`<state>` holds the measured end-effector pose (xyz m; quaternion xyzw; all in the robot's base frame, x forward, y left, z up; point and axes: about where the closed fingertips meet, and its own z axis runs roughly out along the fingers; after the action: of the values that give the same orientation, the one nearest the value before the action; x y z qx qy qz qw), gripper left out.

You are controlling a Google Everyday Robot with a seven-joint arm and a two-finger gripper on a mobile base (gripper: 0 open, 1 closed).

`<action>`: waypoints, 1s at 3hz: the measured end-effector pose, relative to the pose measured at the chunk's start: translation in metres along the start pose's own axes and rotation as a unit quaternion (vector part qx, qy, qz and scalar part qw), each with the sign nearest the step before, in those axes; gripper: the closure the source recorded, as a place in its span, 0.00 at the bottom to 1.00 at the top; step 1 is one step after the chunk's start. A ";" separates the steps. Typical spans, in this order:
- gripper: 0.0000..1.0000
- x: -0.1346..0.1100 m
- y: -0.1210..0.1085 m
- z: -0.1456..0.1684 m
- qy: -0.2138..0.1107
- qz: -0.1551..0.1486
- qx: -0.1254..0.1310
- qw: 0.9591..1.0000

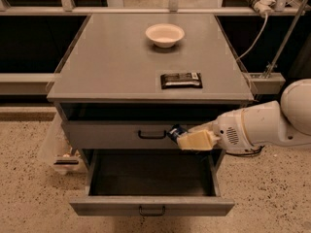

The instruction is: Place rxbar blueberry into middle drawer

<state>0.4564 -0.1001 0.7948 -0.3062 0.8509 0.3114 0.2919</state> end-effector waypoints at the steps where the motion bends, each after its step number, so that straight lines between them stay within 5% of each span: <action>1: 1.00 -0.001 0.000 0.000 0.000 -0.001 0.000 1.000; 2: 1.00 0.022 -0.009 0.012 -0.003 0.035 -0.004 0.999; 3: 1.00 0.068 -0.030 0.044 -0.015 0.104 -0.002 0.994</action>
Offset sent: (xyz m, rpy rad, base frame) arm -0.0089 -0.0167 -0.0743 0.0858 0.1398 -0.1223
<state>0.4475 -0.1103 0.7098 -0.2121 0.8728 0.3468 0.2701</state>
